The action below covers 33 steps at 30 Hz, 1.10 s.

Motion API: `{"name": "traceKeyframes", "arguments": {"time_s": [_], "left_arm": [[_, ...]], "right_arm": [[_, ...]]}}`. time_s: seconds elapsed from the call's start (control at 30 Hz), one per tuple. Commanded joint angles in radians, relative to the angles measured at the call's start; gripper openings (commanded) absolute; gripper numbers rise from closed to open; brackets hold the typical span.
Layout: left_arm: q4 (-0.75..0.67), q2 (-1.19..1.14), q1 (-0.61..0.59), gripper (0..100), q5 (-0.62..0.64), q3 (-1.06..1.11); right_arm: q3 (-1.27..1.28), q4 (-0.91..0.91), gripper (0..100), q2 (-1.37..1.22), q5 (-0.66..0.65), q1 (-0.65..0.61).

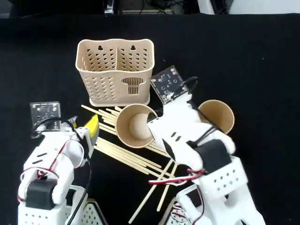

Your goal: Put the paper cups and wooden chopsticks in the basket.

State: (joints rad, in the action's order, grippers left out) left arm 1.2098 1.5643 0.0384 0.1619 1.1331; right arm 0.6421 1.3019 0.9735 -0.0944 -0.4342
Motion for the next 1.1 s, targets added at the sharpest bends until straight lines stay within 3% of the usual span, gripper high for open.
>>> {"name": "traceKeyframes", "arguments": {"time_s": [0.0, 0.47, 0.63, 0.8, 1.07], "left_arm": [[0.043, 0.008, -0.008, 20, 0.0, 0.004], [-0.041, 0.006, -0.119, 20, 0.002, 0.179], [-0.204, 0.008, -0.179, 20, 0.002, 0.302], [-0.272, 0.008, -0.255, 20, 0.0, 0.381], [-0.273, 0.008, -0.246, 20, -0.035, 0.387]], "right_arm": [[-0.153, 0.092, 1.2, 0.019, -0.009, 0.015], [-0.628, 0.356, 1.2, -0.102, -0.009, 0.037], [-0.866, 0.419, 1.2, -0.306, -0.009, 0.18], [-1.05, 0.459, 1.2, -0.463, -0.011, 0.354], [-0.974, 0.46, 1.2, -0.489, -0.137, 0.591]]}}
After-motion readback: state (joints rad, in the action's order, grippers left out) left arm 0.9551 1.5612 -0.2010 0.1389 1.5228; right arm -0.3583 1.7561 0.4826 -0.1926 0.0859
